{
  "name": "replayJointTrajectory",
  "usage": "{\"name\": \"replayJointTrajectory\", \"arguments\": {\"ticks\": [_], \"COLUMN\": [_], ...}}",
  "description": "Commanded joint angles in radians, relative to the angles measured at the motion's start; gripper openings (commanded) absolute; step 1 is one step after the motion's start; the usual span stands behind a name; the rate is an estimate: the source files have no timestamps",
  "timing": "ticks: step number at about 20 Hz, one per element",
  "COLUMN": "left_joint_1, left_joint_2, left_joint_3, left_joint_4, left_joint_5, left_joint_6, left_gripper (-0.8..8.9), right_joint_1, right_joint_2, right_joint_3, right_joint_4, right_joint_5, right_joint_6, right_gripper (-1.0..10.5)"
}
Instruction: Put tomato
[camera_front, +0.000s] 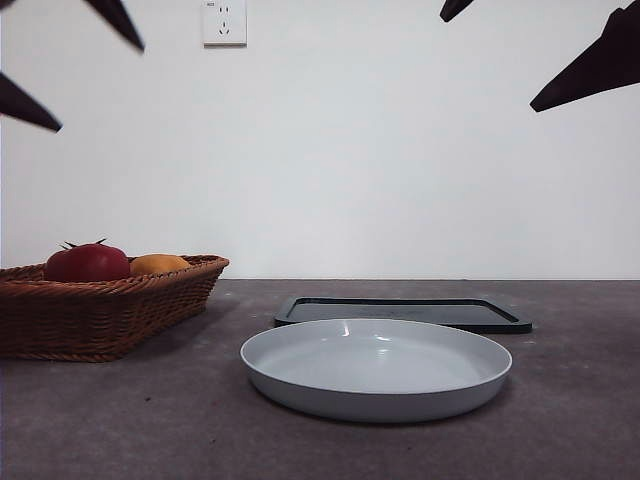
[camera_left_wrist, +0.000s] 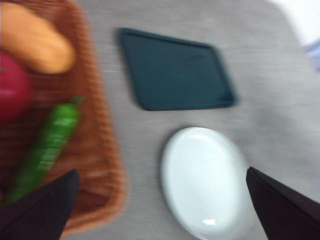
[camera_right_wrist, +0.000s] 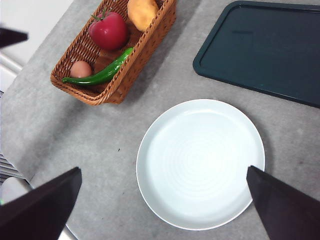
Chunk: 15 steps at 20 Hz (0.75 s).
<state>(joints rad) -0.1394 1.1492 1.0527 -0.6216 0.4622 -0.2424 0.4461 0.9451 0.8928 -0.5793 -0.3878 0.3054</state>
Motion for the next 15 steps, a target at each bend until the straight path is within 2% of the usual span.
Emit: {"name": "replayJointTrajectory", "arguments": {"ticks": [1, 4, 7, 12, 15], "left_joint_1": [0.002, 0.005, 0.020, 0.043, 0.044], "left_joint_2": [0.107, 0.247, 0.389, 0.590, 0.692], "left_joint_3": [0.105, 0.224, 0.327, 0.454, 0.509], "left_joint_4": [-0.062, -0.129, -0.149, -0.147, -0.141], "left_joint_5": [-0.149, -0.278, -0.364, -0.365, -0.365], "left_joint_6": [0.119, 0.187, 0.212, 0.222, 0.259], "left_gripper": [5.76, 5.76, 5.76, 5.76, 5.76], "right_joint_1": [0.008, 0.008, 0.008, 0.008, 0.008], "right_joint_2": [0.008, 0.008, 0.008, 0.008, 0.008], "right_joint_3": [0.014, 0.014, 0.014, 0.014, 0.014], "right_joint_4": [0.010, 0.010, 0.010, 0.009, 0.003], "right_joint_5": [0.003, 0.003, 0.003, 0.003, 0.001], "right_joint_6": [0.002, 0.002, 0.002, 0.010, 0.018], "right_gripper": [5.7, 5.7, 5.7, 5.7, 5.7]}}
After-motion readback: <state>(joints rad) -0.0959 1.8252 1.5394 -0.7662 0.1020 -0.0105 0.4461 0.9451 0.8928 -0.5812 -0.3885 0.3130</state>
